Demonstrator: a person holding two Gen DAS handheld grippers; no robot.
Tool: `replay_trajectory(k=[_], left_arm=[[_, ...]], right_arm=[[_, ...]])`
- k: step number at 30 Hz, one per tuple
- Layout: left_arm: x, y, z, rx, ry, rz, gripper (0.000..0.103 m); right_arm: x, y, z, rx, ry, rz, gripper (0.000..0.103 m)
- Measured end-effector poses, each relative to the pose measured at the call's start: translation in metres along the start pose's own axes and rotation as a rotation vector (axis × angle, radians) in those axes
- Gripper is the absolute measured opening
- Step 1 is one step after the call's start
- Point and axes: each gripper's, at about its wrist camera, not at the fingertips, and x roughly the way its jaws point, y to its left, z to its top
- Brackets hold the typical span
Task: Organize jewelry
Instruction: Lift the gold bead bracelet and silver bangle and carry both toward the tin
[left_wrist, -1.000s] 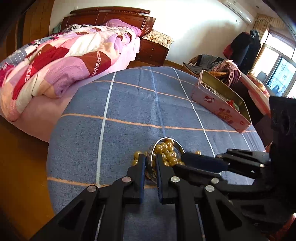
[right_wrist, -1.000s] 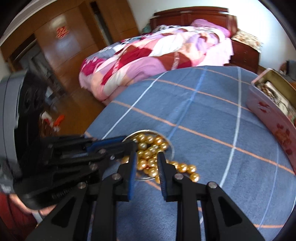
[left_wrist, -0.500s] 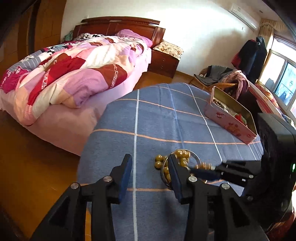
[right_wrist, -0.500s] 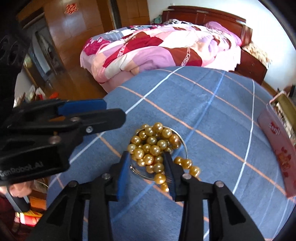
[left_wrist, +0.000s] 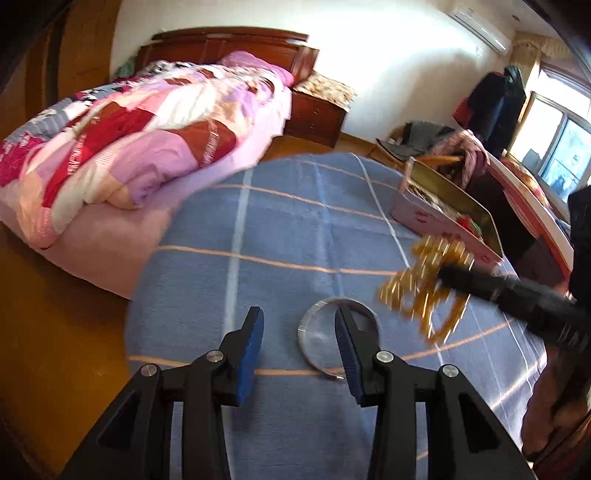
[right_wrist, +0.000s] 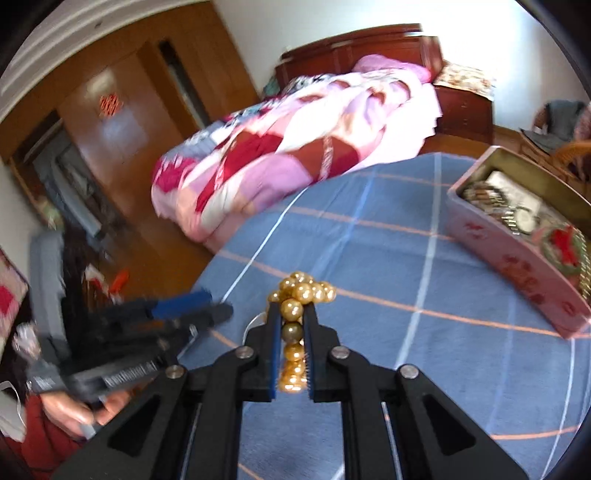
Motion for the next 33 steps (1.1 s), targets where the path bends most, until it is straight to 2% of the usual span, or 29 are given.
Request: replay_trajectory(k=[6,7,9,10,12,16,21,25,33], left_arm=[[0.029,-0.018,-0.002,0.071,0.086,0.091,0.039],[0.031,-0.021,-0.002,0.096,0.092,0.102,0.034],[0.034,-0.030,-0.002,0.153,0.096,0.147,0.017],[0.035,-0.031,-0.002,0.161,0.096,0.154,0.014],[0.035,-0.030,-0.002,0.165,0.095,0.139,0.002],[0.034,-0.030,-0.004,0.154,0.090,0.119,0.002],[0.023,-0.035,-0.002,0.080,0.034,0.039,0.002],[0.007,-0.049,0.009,0.097,-0.020,0.012,0.002],[-0.001,-0.087,0.025,0.143,-0.065,-0.082,0.002]], right_arm=[[-0.031,-0.025,0.004,0.055,-0.070,-0.092,0.013],[-0.033,-0.028,0.003,0.064,-0.075,-0.105,0.013],[-0.038,-0.035,0.001,0.090,-0.084,-0.111,0.013],[-0.041,-0.037,0.000,0.095,-0.088,-0.117,0.013],[-0.045,-0.040,-0.003,0.100,-0.098,-0.145,0.013],[-0.052,-0.049,-0.008,0.126,-0.110,-0.152,0.013],[-0.066,-0.057,-0.013,0.145,-0.135,-0.173,0.013],[-0.078,-0.063,-0.015,0.155,-0.157,-0.201,0.014],[-0.102,-0.078,-0.015,0.172,-0.209,-0.284,0.014]])
